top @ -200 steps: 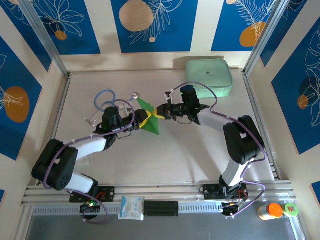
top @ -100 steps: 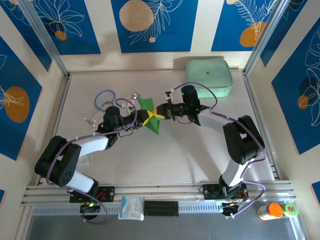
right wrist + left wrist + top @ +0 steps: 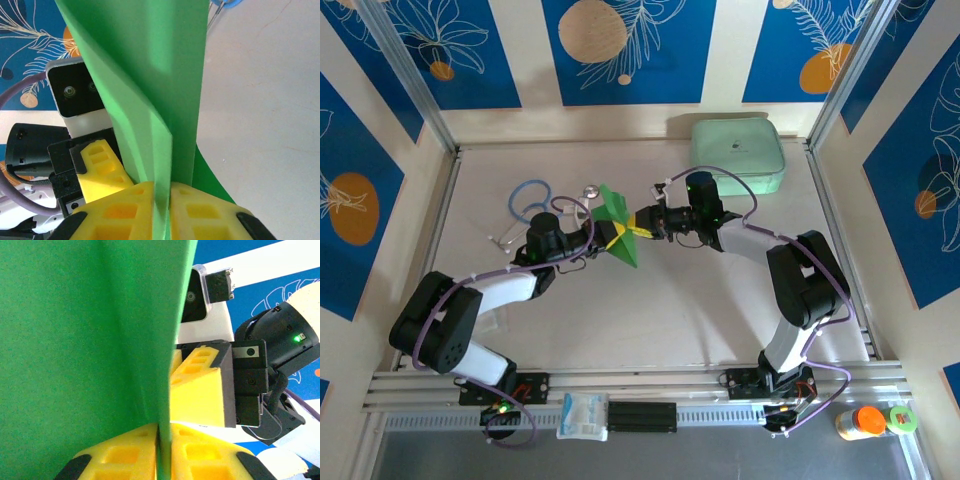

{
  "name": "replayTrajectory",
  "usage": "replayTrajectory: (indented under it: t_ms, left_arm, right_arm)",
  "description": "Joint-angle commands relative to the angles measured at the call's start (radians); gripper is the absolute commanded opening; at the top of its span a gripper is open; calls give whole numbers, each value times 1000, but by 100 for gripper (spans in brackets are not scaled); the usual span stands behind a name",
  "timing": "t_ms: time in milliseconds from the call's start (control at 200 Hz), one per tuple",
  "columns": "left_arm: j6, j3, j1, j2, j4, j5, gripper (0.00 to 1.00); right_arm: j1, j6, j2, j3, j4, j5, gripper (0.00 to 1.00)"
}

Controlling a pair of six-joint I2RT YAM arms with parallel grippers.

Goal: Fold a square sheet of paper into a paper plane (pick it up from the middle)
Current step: Turn over the paper at the center of the table.

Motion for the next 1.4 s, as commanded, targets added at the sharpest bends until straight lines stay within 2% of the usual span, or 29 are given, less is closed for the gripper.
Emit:
replayTrajectory:
  t_ms: [0,165,260,315,395,490,655,850,1046,1196,1396]
  left_arm:
    - [42,35,-7,-2,-19,-8,12]
    - [104,56,-1,-19,-145,-24,10]
    - [227,100,0,-52,-371,-65,10]
    - [336,152,-1,-72,-582,-115,9]
    - [518,252,-13,-92,-897,-247,9]
    - [699,392,-48,-70,-1215,-478,9]
    - [885,603,-148,76,-1537,-899,9]
    - [957,789,-232,315,-1665,-1218,8]
    - [967,931,-279,532,-1693,-1392,8]
    - [961,997,-298,653,-1700,-1459,8]
    - [924,1019,-323,736,-1694,-1461,9]
  right_arm:
    - [-7,0,-43,-12,-13,-20,20]
    - [-25,-85,-89,-11,-147,63,39]
    - [-40,-190,-146,-15,-282,204,46]
    - [-48,-255,-184,-14,-378,310,49]
    - [-54,-333,-228,-8,-503,458,50]
    - [-63,-384,-276,-18,-592,584,50]
    - [-96,-396,-341,-61,-641,689,50]
    - [-142,-377,-391,-100,-660,735,50]
    - [-178,-364,-413,-124,-673,736,50]
    - [-190,-355,-407,-135,-676,719,49]
    - [-197,-342,-389,-143,-674,705,49]
